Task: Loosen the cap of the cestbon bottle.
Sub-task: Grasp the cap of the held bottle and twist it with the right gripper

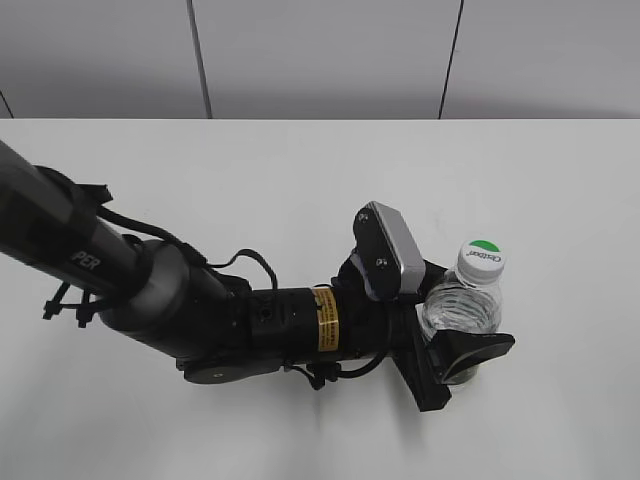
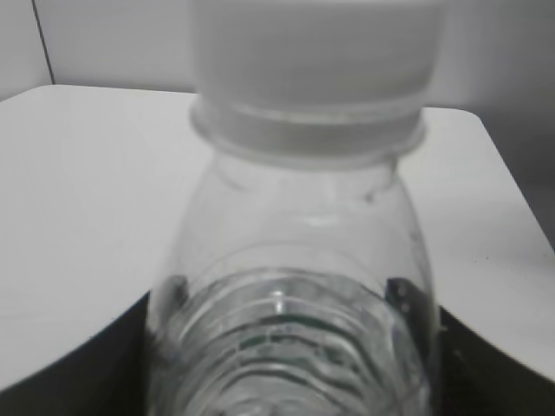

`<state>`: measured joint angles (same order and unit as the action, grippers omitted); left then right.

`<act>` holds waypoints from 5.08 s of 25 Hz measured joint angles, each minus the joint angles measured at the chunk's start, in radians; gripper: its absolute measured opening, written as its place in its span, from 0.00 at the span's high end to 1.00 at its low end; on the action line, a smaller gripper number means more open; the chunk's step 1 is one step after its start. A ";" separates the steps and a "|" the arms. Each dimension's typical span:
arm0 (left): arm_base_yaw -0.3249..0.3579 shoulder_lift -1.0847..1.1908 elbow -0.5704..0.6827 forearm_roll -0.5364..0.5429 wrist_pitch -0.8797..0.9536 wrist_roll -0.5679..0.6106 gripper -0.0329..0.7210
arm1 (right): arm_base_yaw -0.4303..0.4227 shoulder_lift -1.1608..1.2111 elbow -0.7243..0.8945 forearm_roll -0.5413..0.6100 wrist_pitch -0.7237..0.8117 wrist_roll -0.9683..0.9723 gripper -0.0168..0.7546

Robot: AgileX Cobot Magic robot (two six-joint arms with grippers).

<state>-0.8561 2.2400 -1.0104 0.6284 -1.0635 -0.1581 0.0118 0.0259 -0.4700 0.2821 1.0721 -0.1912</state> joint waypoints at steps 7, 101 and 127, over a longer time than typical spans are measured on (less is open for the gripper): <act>0.000 0.000 0.000 0.000 0.000 0.000 0.27 | 0.000 0.528 -0.128 -0.007 -0.051 0.011 0.27; 0.000 0.000 0.000 0.003 -0.001 0.001 0.27 | 0.512 1.594 -0.878 -0.161 0.144 0.397 0.39; 0.000 0.000 0.000 0.004 -0.001 0.001 0.27 | 0.511 1.637 -0.837 -0.167 0.149 0.280 0.58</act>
<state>-0.8561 2.2400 -1.0104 0.6328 -1.0644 -0.1569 0.5228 1.6633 -1.3075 0.1151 1.2210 0.0891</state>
